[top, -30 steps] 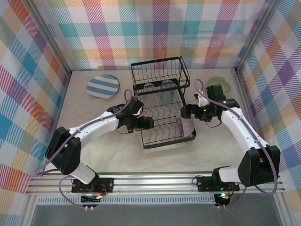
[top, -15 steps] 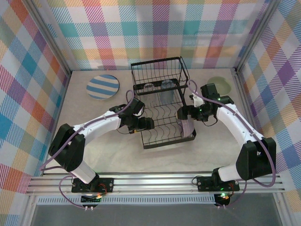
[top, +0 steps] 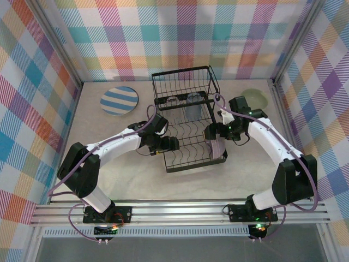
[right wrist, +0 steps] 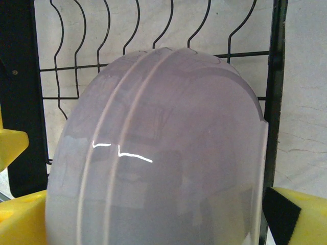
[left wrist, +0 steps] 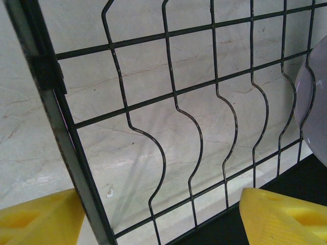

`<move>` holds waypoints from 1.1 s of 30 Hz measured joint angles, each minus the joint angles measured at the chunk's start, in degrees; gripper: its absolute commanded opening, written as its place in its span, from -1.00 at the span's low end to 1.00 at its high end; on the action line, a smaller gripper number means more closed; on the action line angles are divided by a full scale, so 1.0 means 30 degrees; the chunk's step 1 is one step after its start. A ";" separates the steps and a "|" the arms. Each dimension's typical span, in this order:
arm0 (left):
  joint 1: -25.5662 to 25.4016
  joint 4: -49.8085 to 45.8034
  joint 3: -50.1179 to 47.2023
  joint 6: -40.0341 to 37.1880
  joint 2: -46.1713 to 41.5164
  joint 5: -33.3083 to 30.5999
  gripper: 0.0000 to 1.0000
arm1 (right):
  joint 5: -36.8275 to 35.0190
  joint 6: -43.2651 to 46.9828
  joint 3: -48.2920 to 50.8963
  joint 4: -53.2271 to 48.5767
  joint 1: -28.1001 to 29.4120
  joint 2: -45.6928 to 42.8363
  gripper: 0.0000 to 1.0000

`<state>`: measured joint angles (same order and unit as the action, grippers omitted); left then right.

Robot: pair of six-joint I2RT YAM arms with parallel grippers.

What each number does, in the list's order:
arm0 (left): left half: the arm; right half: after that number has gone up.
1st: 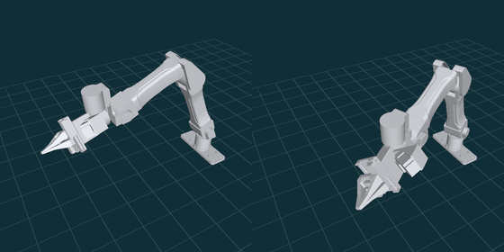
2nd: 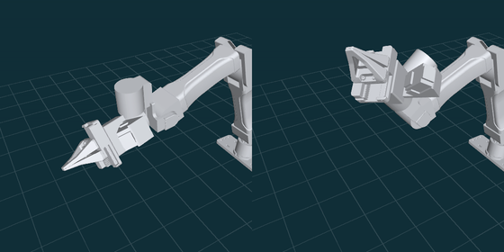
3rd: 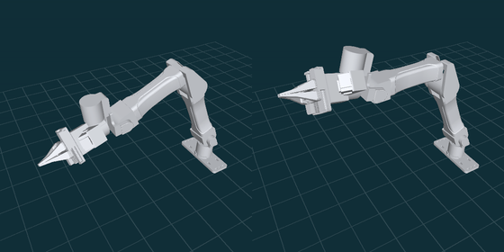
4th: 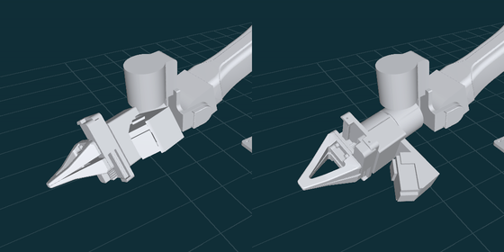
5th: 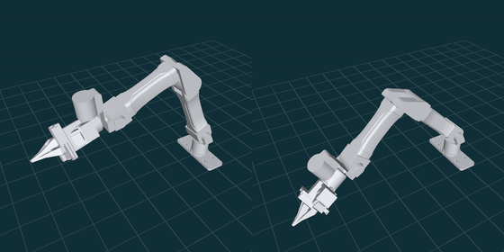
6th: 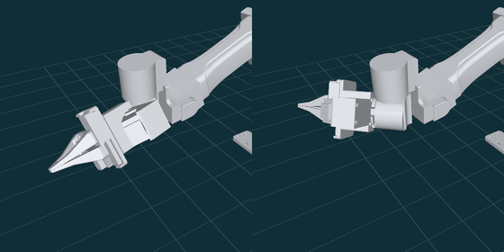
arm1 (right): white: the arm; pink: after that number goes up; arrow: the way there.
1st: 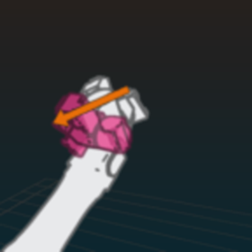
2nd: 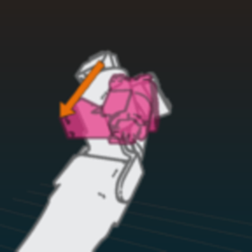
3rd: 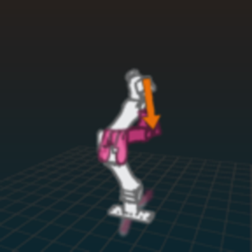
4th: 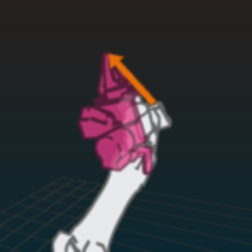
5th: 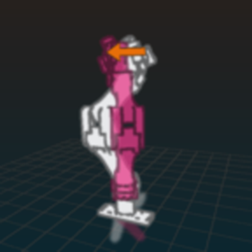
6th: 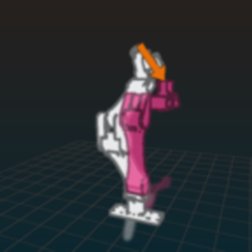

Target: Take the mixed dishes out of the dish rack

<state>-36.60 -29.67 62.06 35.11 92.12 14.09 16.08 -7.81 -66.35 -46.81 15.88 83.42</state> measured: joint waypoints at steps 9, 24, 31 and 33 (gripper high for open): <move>0.0000 0.0015 0.0000 0.0000 0.0029 0.0000 0.53 | -0.0015 -0.0029 -0.0211 -0.0350 0.0168 0.0692 0.80; 0.0160 -0.0058 0.0000 0.0022 0.0648 -0.0007 0.17 | -0.0911 -0.0226 -0.0532 -0.0641 0.0590 0.0619 0.32; 0.0277 -0.0131 0.0000 0.0015 0.1107 -0.0073 -0.01 | -0.1384 -0.0466 -0.0532 -0.0583 0.0903 0.0568 0.12; 0.0306 -0.0153 0.0000 0.0015 0.1202 -0.0080 -0.05 | -0.1501 -0.0539 -0.0532 -0.0568 0.0976 0.0568 0.05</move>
<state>-35.68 -30.13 62.06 35.16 95.72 13.85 11.57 -9.43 -67.94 -48.51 18.81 85.12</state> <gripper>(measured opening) 0.486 0.801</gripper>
